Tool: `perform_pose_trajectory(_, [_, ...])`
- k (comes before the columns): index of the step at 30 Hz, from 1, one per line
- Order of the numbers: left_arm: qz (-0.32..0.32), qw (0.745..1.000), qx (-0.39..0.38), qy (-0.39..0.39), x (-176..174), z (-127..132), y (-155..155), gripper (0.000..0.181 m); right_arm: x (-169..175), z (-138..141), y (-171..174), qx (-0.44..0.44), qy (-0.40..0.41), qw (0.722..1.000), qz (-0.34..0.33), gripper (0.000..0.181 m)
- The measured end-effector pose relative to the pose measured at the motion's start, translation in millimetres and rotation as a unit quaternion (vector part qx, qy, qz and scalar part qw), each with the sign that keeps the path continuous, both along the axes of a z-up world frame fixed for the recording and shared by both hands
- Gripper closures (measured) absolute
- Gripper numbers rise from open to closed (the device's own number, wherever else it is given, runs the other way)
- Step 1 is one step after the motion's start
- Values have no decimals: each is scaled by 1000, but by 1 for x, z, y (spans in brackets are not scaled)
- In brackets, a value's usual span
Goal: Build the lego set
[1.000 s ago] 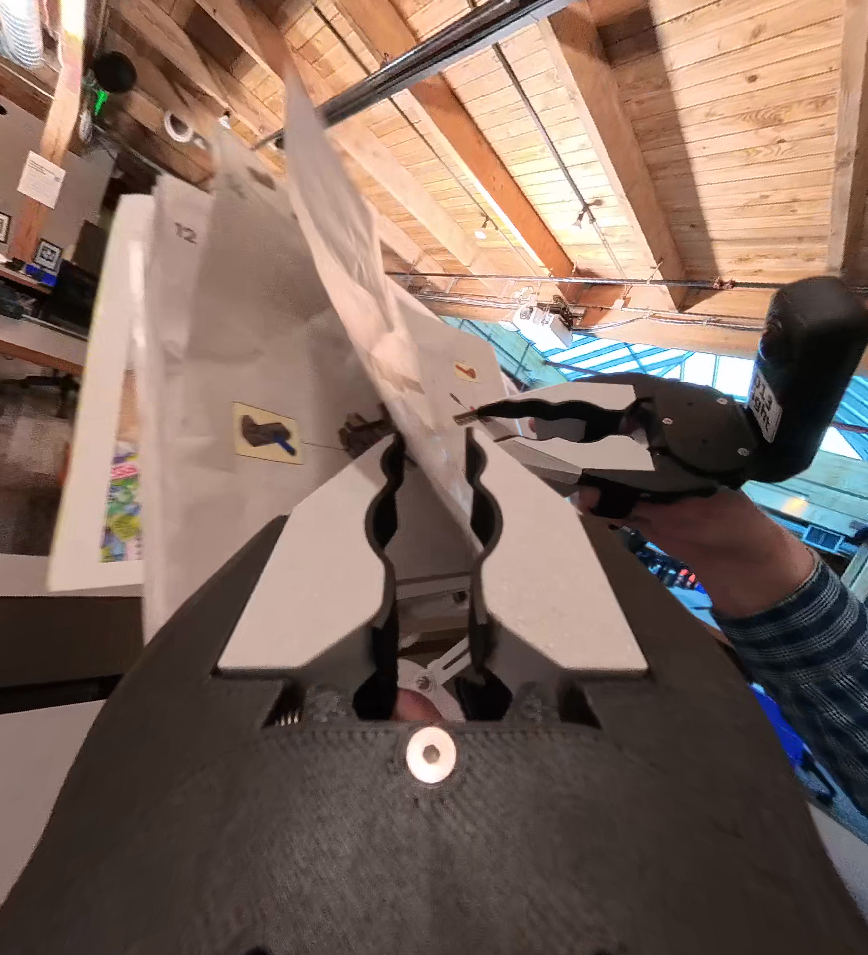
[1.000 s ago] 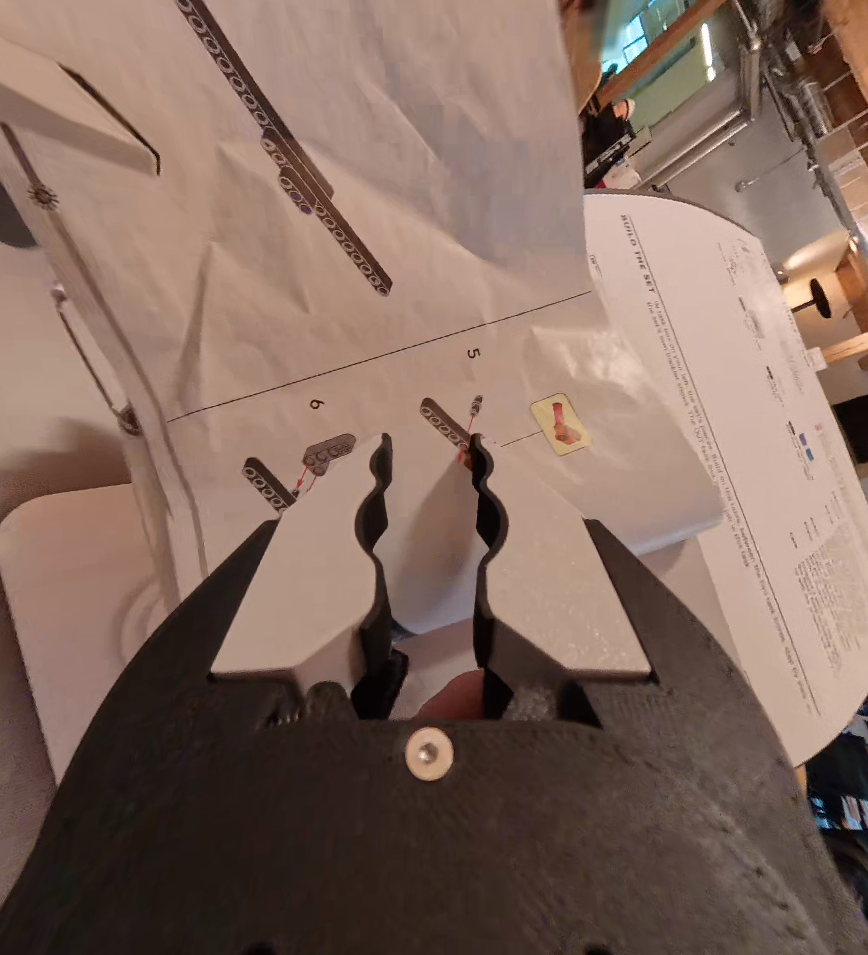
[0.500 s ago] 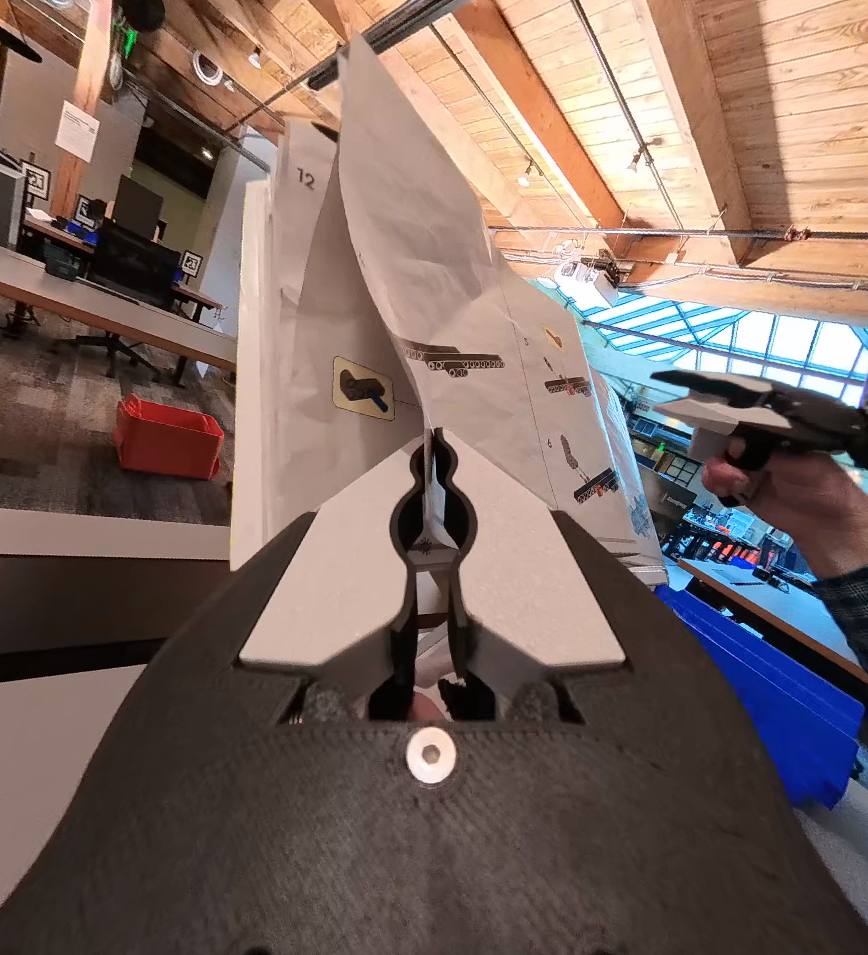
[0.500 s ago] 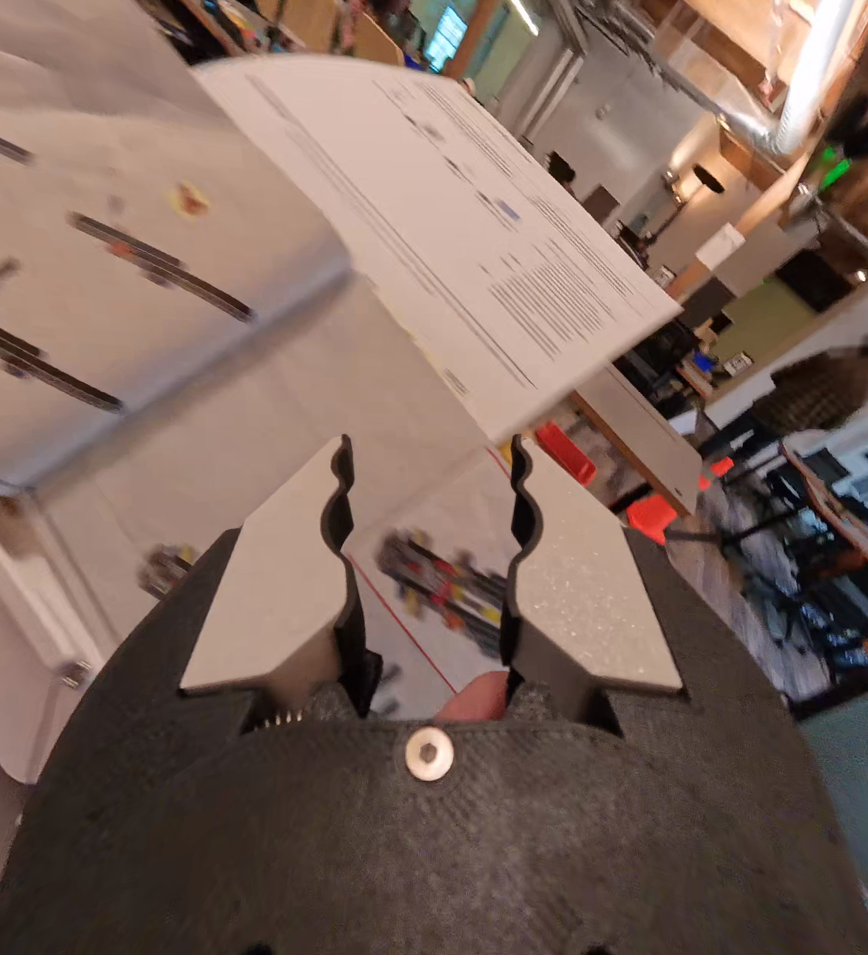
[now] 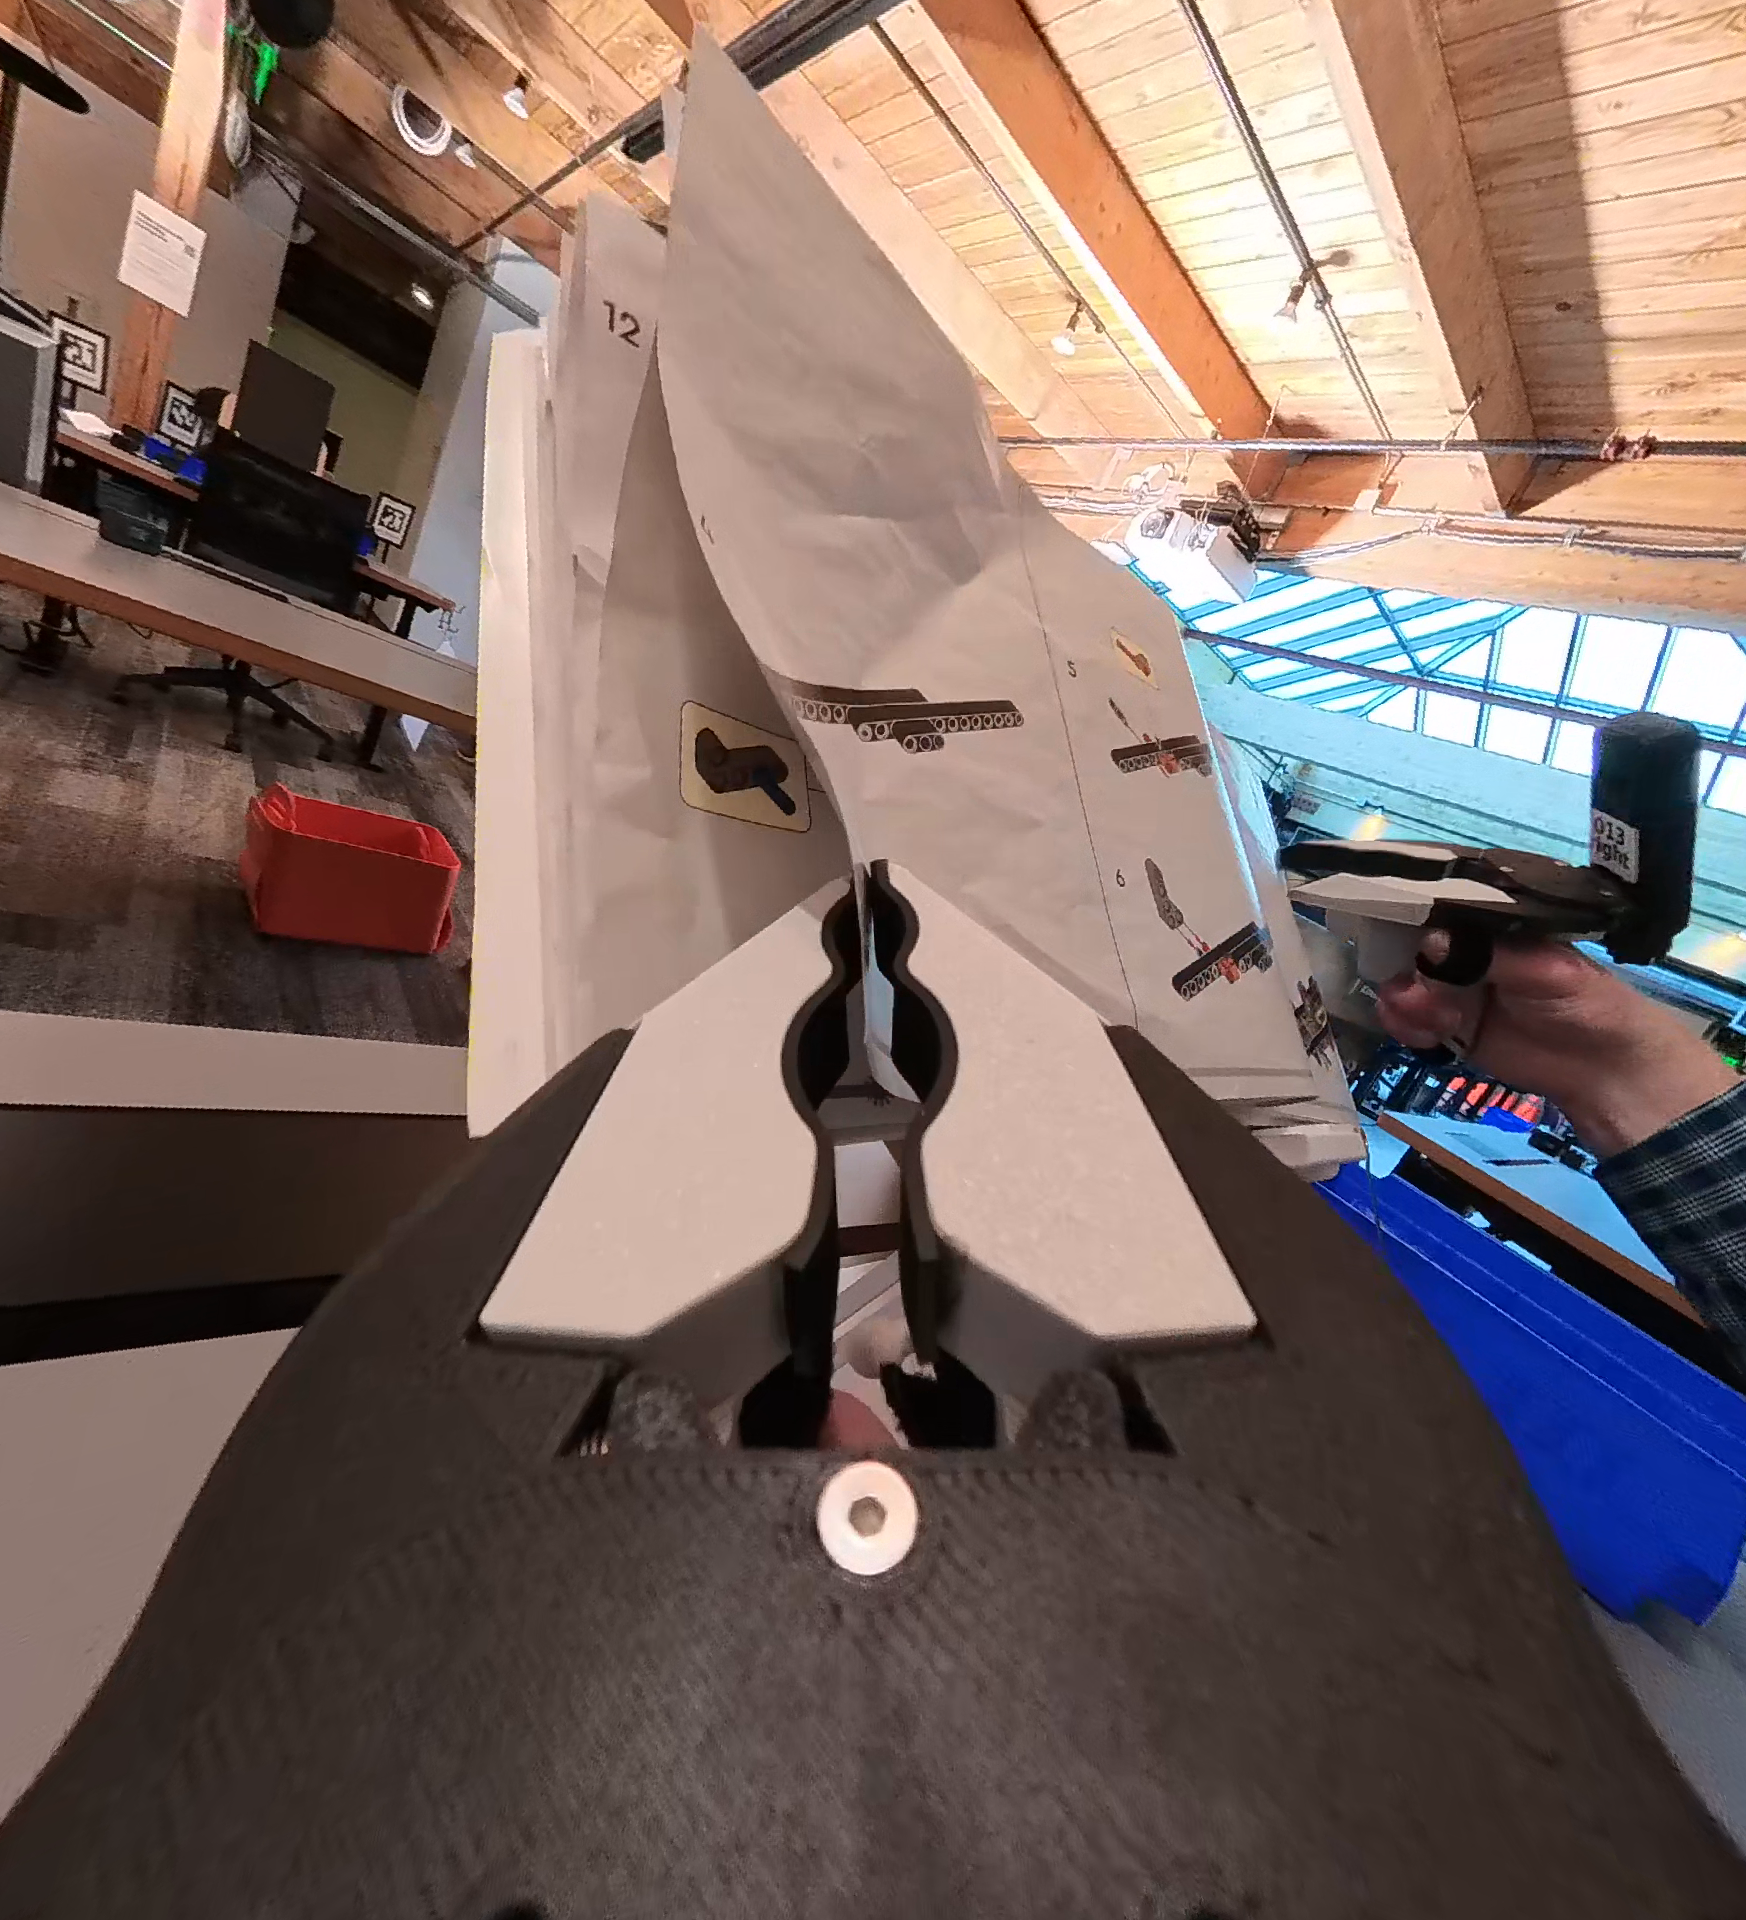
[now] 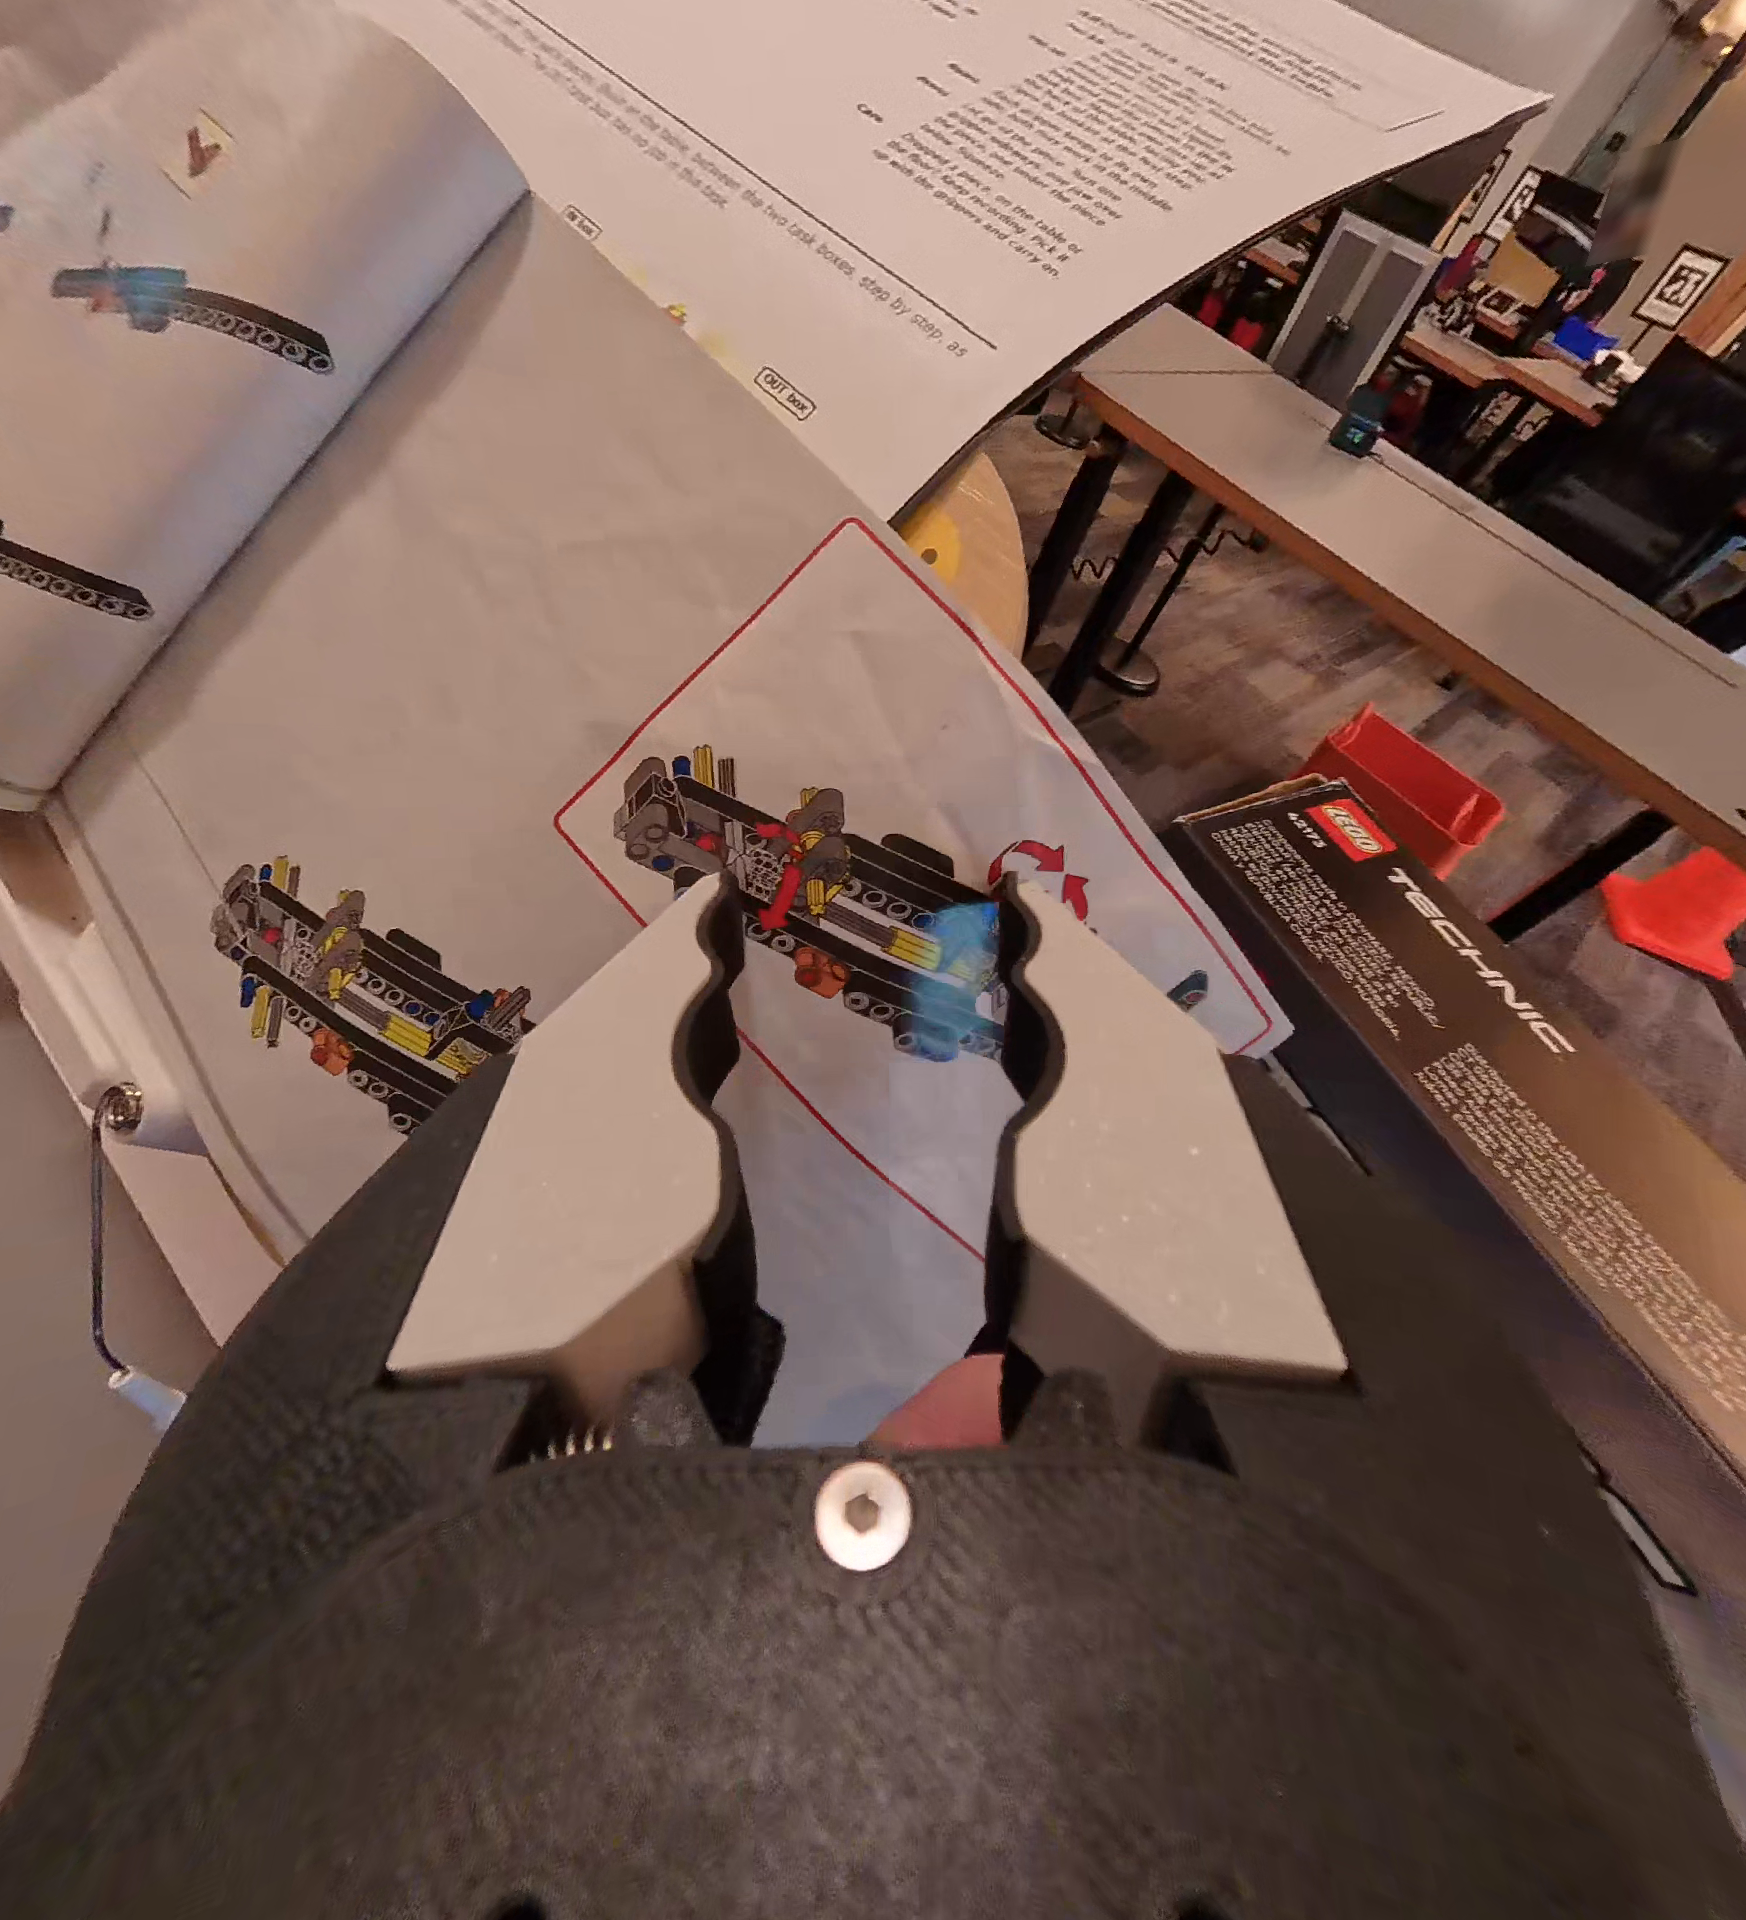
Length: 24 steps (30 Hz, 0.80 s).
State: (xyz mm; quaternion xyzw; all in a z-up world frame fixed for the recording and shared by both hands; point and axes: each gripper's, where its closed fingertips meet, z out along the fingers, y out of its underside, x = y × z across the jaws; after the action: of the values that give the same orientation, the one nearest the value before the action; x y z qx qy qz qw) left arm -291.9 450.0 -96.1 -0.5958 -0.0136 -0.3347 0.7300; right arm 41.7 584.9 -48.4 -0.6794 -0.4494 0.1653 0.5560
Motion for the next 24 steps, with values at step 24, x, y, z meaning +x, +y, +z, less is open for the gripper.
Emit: perform_pose_trajectory(24, [325, 922, 88, 192, -54, 75, -85, 120, -27, 43, -83, 3, 0, 997, 74, 181])
